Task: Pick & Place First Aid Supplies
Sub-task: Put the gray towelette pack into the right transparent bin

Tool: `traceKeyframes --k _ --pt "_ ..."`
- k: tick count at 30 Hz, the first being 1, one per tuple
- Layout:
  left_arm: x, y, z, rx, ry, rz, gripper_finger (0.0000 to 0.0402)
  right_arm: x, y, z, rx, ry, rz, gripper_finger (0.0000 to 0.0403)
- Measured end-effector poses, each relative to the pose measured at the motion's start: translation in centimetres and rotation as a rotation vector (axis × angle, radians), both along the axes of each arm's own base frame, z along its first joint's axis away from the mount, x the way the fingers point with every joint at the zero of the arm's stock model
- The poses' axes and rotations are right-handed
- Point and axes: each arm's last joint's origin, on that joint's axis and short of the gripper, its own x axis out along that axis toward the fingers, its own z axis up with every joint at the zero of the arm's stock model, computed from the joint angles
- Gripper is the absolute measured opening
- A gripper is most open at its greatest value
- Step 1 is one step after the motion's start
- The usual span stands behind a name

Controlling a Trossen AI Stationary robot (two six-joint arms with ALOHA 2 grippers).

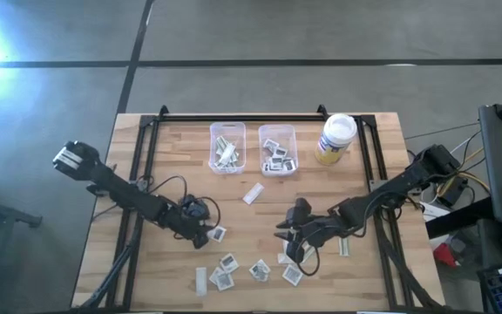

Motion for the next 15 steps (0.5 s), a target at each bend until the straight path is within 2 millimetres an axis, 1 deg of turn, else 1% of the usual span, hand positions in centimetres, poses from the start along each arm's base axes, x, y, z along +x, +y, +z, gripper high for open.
traceKeyframes --k 7,15 --pt "0.4 -0.2 -1.1 -0.020 0.014 0.058 0.0174 0.0 0.0 0.0 0.000 -0.001 0.000 0.0123" --pt "0.9 -0.2 -1.4 -0.025 -0.012 0.074 0.0175 0.0 0.0 0.0 0.000 -0.001 -0.001 0.0121"
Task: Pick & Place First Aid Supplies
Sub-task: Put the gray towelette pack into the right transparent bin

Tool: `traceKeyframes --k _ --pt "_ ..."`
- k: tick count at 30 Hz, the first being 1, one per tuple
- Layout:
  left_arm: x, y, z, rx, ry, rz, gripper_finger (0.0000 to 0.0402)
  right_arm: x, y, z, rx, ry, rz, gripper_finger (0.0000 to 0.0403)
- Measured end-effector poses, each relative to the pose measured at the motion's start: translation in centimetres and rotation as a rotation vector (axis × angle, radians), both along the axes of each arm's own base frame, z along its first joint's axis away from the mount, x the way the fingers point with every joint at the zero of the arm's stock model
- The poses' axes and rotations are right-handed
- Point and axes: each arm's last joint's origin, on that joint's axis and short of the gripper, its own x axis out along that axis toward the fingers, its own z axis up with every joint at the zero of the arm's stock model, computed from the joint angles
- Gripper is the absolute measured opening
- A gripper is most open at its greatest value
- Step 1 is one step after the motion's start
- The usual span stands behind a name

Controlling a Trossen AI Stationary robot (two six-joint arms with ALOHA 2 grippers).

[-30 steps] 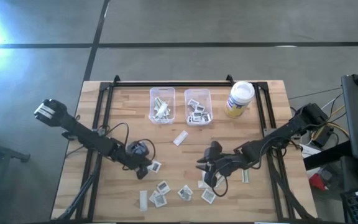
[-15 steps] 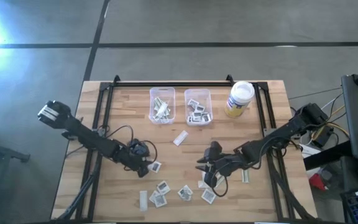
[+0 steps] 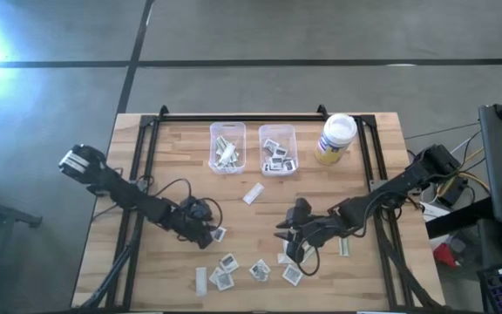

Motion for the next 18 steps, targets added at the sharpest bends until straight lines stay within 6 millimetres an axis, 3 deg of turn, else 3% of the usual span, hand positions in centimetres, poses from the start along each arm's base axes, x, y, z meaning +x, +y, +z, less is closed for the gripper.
traceKeyframes --k 18 --pt "0.23 -0.15 -0.44 -0.054 0.027 -0.024 0.0174 0.00 0.00 0.01 0.000 0.000 0.000 0.0117"
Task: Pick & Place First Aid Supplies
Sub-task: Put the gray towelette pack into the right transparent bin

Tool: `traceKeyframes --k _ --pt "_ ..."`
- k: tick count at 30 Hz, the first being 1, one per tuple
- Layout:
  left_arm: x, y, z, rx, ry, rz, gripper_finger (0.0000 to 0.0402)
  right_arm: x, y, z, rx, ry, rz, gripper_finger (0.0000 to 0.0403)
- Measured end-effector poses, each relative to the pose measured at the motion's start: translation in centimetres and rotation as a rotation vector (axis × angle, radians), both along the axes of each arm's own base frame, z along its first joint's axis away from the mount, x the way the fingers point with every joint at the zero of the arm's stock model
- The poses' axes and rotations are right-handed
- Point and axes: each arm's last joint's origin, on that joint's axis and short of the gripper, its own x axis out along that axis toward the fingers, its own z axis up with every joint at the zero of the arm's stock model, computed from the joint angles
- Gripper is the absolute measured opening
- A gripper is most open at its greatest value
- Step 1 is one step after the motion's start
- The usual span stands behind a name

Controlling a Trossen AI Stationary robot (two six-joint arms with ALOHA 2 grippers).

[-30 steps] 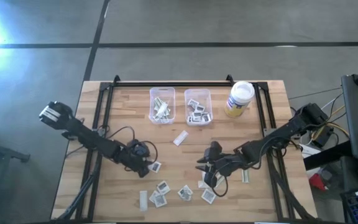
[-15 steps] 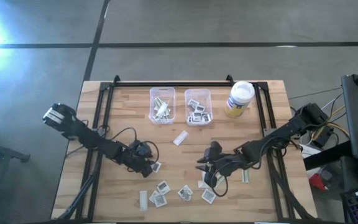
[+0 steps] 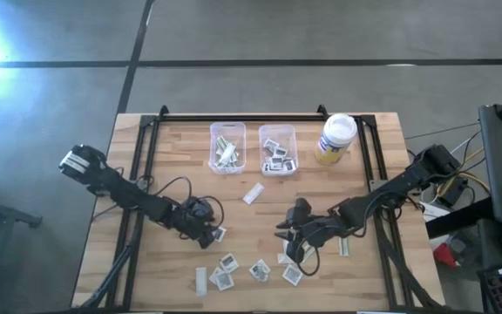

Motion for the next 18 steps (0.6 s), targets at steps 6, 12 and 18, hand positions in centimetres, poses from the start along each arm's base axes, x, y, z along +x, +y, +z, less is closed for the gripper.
traceKeyframes --k 6,12,18 --pt "-0.12 -0.06 -0.10 -0.032 0.026 -0.011 0.0173 0.00 -0.01 0.00 0.000 0.000 0.000 0.0116" --pt "-0.19 -0.08 -0.15 -0.041 0.037 -0.016 0.0140 0.00 -0.01 0.00 0.000 0.000 0.000 0.0107" --pt "-0.23 -0.01 -0.21 -0.029 0.036 -0.007 0.0073 0.00 -0.01 0.00 0.000 0.000 0.000 0.0100"
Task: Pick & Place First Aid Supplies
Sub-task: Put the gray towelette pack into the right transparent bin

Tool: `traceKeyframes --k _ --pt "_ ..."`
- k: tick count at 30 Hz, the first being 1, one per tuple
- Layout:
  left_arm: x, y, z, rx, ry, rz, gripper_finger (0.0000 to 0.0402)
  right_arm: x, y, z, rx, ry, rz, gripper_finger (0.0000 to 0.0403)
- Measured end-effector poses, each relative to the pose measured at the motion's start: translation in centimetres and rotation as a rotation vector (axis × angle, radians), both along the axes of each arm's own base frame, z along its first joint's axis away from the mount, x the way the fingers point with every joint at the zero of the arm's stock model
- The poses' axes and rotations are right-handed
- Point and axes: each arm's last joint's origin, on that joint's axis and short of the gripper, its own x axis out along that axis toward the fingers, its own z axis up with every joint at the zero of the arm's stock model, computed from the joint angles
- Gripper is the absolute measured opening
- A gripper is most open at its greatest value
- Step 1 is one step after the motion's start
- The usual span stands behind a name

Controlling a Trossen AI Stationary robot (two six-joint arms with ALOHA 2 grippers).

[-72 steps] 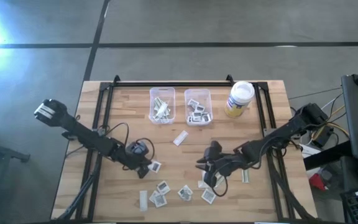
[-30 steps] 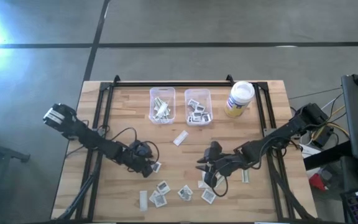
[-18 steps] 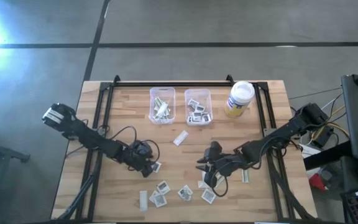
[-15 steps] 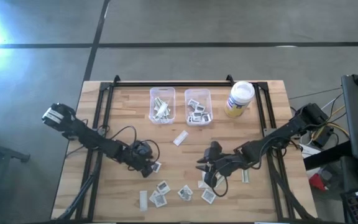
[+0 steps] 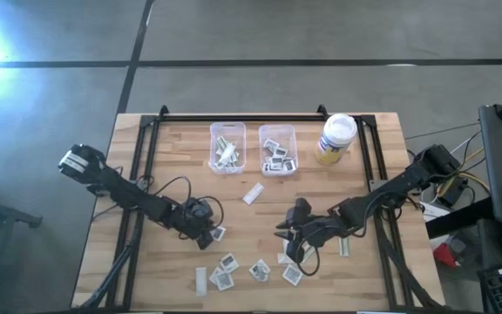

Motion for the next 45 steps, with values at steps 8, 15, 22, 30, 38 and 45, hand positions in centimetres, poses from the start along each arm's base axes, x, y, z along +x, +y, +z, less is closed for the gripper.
traceKeyframes --k 8,15,22,30,38,45 --pt "0.1 -0.1 0.1 0.005 -0.017 -0.015 0.0004 0.0 0.0 0.0 0.000 0.000 0.000 0.0102" --pt "0.0 -0.1 1.0 -0.029 -0.049 -0.025 0.0001 0.0 0.0 0.0 0.000 0.000 0.000 0.0106" --pt "0.0 -0.1 2.7 -0.053 -0.119 -0.048 0.0000 0.0 0.0 0.0 0.000 0.000 0.000 0.0095" --pt "0.2 0.0 3.9 -0.026 -0.222 -0.029 0.0000 0.0 0.0 0.0 0.006 0.004 0.012 0.0100" --pt "1.3 -0.1 5.6 0.069 -0.445 0.033 0.0000 0.2 0.1 0.2 -0.007 -0.024 0.034 0.0124" --pt "1.9 0.0 7.0 0.186 -0.588 0.082 0.0000 0.5 -0.1 0.7 -0.117 -0.105 -0.015 0.0156"
